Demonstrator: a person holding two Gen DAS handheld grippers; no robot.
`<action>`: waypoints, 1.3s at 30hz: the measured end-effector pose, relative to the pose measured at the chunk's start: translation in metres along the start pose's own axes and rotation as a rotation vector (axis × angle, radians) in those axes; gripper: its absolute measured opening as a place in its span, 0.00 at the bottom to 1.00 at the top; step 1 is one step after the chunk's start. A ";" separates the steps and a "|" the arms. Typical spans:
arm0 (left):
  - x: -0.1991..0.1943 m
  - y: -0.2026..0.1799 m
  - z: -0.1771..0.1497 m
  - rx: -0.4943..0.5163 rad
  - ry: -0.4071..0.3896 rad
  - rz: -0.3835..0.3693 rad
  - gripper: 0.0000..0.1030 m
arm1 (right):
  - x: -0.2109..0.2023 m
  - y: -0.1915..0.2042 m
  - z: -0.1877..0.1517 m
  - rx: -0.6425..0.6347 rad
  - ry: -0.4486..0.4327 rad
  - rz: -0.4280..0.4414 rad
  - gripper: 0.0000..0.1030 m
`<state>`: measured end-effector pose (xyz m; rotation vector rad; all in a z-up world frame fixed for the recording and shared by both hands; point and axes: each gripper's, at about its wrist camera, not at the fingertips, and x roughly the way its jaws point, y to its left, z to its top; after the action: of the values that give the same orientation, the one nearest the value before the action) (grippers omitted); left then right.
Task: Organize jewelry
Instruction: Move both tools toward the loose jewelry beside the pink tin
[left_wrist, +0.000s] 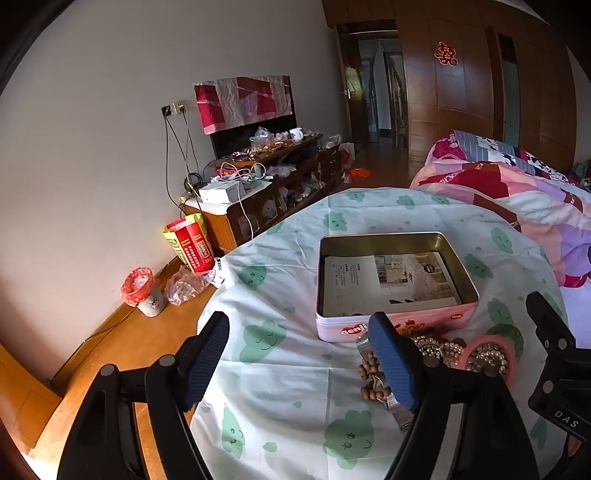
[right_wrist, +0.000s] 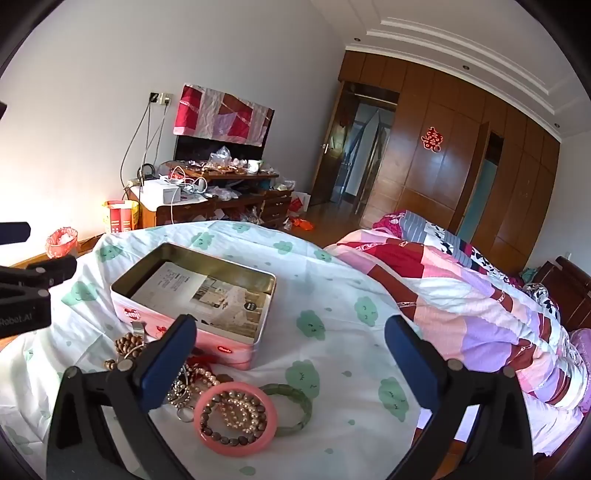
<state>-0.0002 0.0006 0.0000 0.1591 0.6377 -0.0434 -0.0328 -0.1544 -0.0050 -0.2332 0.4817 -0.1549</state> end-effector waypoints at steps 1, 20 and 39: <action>0.000 0.000 0.000 0.000 -0.001 0.010 0.76 | 0.000 0.000 0.000 0.001 0.000 -0.001 1.00; 0.008 -0.001 -0.005 0.001 0.010 0.024 0.76 | 0.003 -0.003 -0.002 0.027 0.014 0.010 1.00; 0.010 0.000 -0.006 0.003 0.012 0.034 0.76 | 0.008 -0.002 -0.009 0.041 0.025 0.016 1.00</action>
<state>0.0048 0.0013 -0.0107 0.1736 0.6463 -0.0105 -0.0305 -0.1597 -0.0154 -0.1878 0.5050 -0.1525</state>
